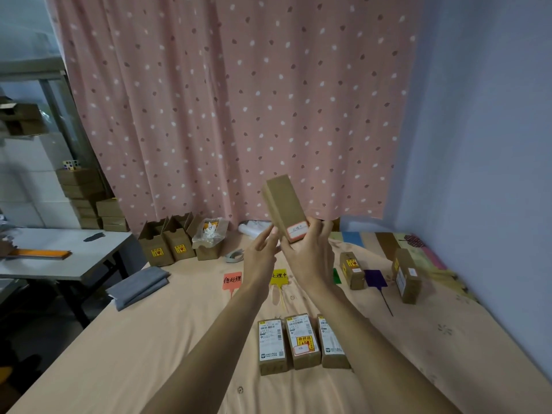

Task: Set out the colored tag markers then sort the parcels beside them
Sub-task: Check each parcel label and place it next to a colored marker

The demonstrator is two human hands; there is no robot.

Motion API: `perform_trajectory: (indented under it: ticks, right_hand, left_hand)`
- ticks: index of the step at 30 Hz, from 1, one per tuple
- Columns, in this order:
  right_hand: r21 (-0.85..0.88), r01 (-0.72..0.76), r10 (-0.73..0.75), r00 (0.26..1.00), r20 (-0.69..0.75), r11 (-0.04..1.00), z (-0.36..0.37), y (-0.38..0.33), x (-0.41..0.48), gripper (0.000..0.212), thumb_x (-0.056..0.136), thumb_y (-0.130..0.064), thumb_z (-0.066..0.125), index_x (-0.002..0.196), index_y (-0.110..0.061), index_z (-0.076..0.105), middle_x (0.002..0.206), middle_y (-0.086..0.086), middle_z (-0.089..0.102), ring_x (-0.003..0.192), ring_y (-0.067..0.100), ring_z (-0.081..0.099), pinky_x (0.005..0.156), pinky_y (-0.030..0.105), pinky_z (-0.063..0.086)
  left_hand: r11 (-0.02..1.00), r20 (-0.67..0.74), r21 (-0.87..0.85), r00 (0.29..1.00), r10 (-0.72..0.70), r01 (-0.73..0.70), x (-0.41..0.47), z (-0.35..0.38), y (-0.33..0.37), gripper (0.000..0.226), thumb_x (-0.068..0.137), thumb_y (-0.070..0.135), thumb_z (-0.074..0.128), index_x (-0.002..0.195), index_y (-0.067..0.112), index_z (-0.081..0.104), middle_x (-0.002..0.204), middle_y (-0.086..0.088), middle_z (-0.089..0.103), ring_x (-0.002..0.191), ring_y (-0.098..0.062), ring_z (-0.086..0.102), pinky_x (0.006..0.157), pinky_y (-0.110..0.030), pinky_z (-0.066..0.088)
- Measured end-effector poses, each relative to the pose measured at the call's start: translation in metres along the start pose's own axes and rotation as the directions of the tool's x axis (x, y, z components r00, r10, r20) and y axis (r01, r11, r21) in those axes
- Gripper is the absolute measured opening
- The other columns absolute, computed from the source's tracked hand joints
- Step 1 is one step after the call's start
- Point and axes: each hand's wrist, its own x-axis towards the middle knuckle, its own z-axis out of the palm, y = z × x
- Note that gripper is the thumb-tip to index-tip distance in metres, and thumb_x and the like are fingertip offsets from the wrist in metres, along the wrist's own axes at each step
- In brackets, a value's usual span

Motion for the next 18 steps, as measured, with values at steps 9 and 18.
perform_trajectory:
  ticks: [9,18]
  right_hand:
    - [0.014,0.11,-0.11,0.994,-0.011,0.994,0.017,-0.008,-0.024,0.071,0.084,-0.038,0.077,0.14,-0.009,0.045,0.133,0.009,0.049,0.114,0.022,0.059,0.072,0.035,0.06]
    - [0.033,0.091,-0.094,0.987,0.13,0.995,0.048,-0.012,-0.043,0.071,0.087,-0.035,0.075,0.143,-0.009,0.041,0.133,0.009,0.05,0.116,0.023,0.057,0.076,0.034,0.058]
  left_hand:
    - [0.997,0.022,-0.07,1.0,0.018,-0.017,-0.01,-0.015,0.003,0.029,0.104,0.04,0.05,0.104,0.034,0.079,0.104,0.005,0.08,0.094,-0.007,0.075,0.069,-0.02,0.056]
    - [0.999,-0.131,-0.034,0.991,0.026,-0.03,-0.005,-0.058,-0.007,0.019,0.097,0.028,0.066,0.087,0.026,0.082,0.092,-0.006,0.08,0.083,-0.017,0.073,0.078,-0.031,0.058]
